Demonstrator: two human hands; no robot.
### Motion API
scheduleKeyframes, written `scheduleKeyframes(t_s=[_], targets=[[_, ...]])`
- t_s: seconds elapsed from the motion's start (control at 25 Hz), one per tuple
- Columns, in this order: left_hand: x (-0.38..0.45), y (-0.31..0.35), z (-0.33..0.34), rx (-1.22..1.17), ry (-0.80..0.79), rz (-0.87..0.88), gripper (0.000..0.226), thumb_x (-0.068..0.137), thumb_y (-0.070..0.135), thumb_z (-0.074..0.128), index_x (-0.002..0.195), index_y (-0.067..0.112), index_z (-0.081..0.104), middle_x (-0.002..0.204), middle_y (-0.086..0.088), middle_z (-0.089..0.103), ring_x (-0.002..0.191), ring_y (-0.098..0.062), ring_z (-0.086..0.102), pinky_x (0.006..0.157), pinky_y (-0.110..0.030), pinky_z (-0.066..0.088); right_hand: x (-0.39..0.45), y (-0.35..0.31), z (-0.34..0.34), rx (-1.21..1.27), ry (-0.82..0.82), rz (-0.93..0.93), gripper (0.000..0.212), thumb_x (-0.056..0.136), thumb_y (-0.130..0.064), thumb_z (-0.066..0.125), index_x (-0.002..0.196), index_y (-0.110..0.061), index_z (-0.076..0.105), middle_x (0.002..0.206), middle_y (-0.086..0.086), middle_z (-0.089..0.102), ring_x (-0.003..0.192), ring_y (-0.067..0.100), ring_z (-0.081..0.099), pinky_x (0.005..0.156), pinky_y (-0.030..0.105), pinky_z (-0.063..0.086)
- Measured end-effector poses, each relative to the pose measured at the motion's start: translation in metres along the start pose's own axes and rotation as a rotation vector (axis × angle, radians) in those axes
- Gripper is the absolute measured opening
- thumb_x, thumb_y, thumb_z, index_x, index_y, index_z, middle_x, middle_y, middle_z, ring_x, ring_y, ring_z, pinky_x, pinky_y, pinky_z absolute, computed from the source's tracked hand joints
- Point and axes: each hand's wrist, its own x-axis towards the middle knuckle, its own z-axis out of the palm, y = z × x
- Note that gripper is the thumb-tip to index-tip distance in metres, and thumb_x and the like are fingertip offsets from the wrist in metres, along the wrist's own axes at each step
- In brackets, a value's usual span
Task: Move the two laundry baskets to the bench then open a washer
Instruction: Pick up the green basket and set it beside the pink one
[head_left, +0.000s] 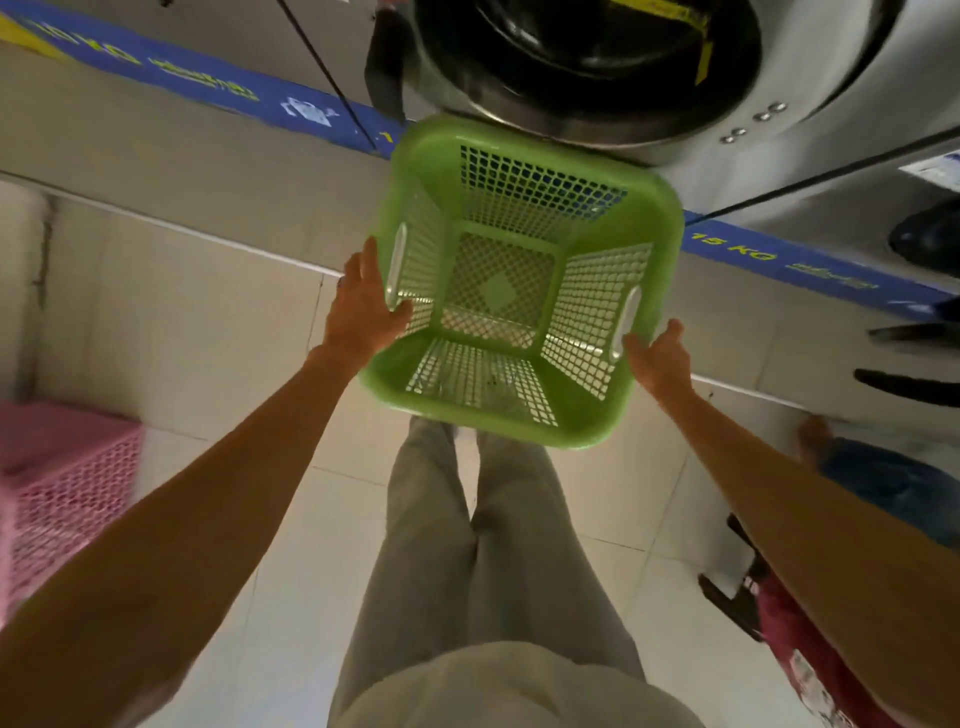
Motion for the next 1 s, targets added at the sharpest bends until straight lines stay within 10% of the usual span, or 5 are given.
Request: scheduleKeyframes(t_s=[0.32,0.44,0.6,1.0], targets=[[0.017,-0.017,-0.012,-0.329,-0.043,-0.266,0.098,0.086,0.038,0.072,0.158,0.022,0.007,0.151,-0.022,0.042,0.136,-0.039,0.045,0.111,-0.042,0.038,0.008,-0.019,-0.005,-0.138,-0.015,0.01,0.041,0.096,-0.02,0.05,0.128,0.004,0.04,0.127,0.034,0.057,0.109,0.049,0.061,0.091,0.054,0.052],[-0.058,-0.034,-0.038,-0.35,0.066,-0.265,0.087,0.09,0.027,0.068,0.158,0.019,0.014,0.137,-0.025,0.055,0.108,-0.036,0.064,0.079,-0.034,0.05,-0.035,-0.044,-0.024,-0.184,-0.03,-0.125,0.039,0.095,-0.024,0.055,0.123,0.001,0.045,0.12,0.033,0.062,0.106,0.047,0.062,0.087,0.047,0.051],[-0.166,-0.079,-0.075,-0.38,0.326,-0.348,0.077,0.091,0.018,0.062,0.156,0.018,0.02,0.125,-0.02,0.061,0.08,-0.016,0.06,0.064,-0.014,0.043,-0.098,-0.109,-0.022,-0.243,-0.09,-0.422,0.04,0.095,-0.029,0.06,0.123,-0.002,0.049,0.114,0.03,0.067,0.102,0.046,0.065,0.084,0.047,0.054],[-0.372,-0.236,-0.152,-0.586,0.984,-0.675,0.073,0.092,0.011,0.058,0.154,0.026,0.025,0.096,-0.011,0.058,0.078,-0.029,0.062,0.064,-0.045,0.058,-0.318,-0.317,0.13,-0.361,-0.166,-1.309,0.064,0.098,-0.035,0.052,0.153,-0.007,0.035,0.137,0.023,0.06,0.115,0.041,0.063,0.089,0.042,0.051]])
